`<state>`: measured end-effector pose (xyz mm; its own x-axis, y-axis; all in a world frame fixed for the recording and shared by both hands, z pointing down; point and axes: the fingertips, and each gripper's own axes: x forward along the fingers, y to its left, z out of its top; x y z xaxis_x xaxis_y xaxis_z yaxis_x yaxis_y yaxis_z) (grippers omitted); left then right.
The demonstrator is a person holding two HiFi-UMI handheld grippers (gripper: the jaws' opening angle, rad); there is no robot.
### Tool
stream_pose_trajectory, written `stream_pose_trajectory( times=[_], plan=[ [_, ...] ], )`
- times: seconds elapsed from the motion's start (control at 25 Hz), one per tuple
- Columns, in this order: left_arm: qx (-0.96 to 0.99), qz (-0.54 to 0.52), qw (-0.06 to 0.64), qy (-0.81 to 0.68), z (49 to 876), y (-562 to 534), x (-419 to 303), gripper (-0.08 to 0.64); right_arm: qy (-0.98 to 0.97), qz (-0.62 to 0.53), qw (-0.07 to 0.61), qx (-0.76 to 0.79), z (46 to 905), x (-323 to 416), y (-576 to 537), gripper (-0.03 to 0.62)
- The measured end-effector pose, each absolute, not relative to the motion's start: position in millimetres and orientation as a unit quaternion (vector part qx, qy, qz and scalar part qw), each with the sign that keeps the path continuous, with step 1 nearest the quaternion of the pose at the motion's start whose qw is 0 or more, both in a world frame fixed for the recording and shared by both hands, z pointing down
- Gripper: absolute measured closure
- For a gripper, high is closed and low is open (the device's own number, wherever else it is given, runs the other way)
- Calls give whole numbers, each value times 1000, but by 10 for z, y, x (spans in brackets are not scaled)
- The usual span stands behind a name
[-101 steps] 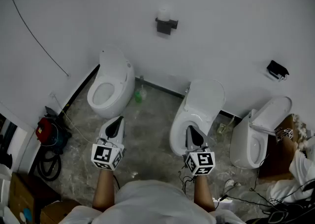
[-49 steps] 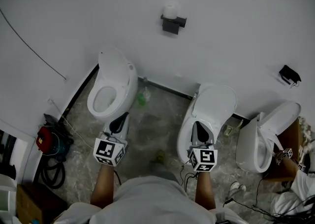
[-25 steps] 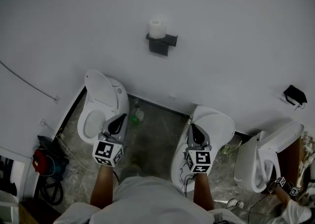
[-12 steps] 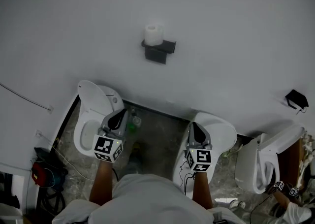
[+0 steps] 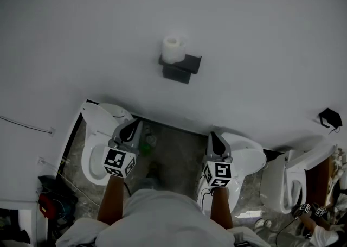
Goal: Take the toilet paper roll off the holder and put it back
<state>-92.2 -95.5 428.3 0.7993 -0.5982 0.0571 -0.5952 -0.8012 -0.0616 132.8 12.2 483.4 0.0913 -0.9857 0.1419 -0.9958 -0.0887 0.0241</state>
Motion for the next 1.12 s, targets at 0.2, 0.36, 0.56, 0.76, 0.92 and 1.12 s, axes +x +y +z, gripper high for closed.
stream_pose_trajectory(
  times=[0.2,0.36,0.56,0.76,0.92,1.12],
  plan=[
    [-954,-38,17,297,4234,-1603,-834,560,-660,41,56,748,4738,1364,-466,591],
    [-960,-42,18,277,4211,-2013,-754,560,-650,37,55,757,4684,1380,-849,591],
    [-966,-34,29,255,4121,-2363,-672,560,-640,26,55,766,4598,1355,-1172,591],
    [-972,-26,33,231,4111,-2590,-560,560,-629,18,53,775,4571,1371,-1370,591],
    [-976,-24,29,217,4148,-2743,-456,560,-626,13,58,778,4576,1392,-1522,591],
    [-978,-23,25,207,4138,-2896,-332,560,-622,14,62,781,4572,1456,-1615,591]
  ],
)
